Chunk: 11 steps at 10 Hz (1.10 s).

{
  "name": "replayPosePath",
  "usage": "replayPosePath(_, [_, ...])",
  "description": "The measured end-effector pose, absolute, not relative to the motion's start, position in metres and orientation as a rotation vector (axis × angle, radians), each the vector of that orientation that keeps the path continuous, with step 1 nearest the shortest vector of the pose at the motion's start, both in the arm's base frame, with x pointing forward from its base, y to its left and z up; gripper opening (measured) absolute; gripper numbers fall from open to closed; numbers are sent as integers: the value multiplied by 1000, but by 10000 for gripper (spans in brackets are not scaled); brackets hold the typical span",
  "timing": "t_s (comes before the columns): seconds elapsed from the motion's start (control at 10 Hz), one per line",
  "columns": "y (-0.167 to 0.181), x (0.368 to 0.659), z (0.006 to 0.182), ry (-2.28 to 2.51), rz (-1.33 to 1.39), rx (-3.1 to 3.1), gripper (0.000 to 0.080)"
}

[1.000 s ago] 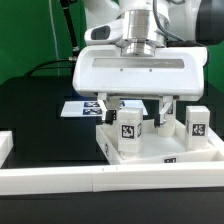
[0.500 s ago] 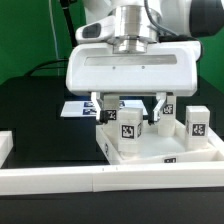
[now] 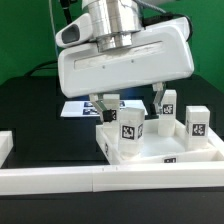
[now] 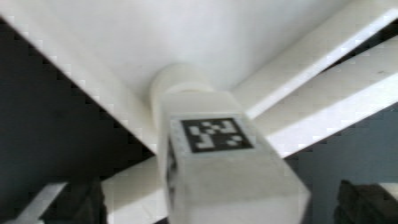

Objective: Assemble square table

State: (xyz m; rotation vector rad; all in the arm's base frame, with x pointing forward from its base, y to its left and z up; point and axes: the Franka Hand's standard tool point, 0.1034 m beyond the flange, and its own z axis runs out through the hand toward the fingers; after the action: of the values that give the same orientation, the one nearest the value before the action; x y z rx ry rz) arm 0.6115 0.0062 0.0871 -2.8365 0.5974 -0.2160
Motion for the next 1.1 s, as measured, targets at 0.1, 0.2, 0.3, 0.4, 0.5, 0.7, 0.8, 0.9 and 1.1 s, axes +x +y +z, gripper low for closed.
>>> replayPosePath(0.1, [11, 614, 87, 596, -131, -2819, 648])
replayPosePath(0.2, [12, 616, 85, 594, -130, -2819, 648])
replayPosePath(0.3, [13, 615, 80, 588, -126, -2834, 648])
replayPosePath(0.4, [12, 613, 75, 564, -116, -2856, 648])
replayPosePath(0.5, [10, 610, 73, 542, -107, -2883, 648])
replayPosePath(0.7, [9, 611, 73, 555, -107, -2881, 507])
replayPosePath(0.8, [9, 610, 73, 587, -103, -2874, 370])
replayPosePath(0.9, [5, 610, 72, 593, -103, -2877, 296])
replayPosePath(1.1, [5, 610, 72, 745, -87, -2838, 295])
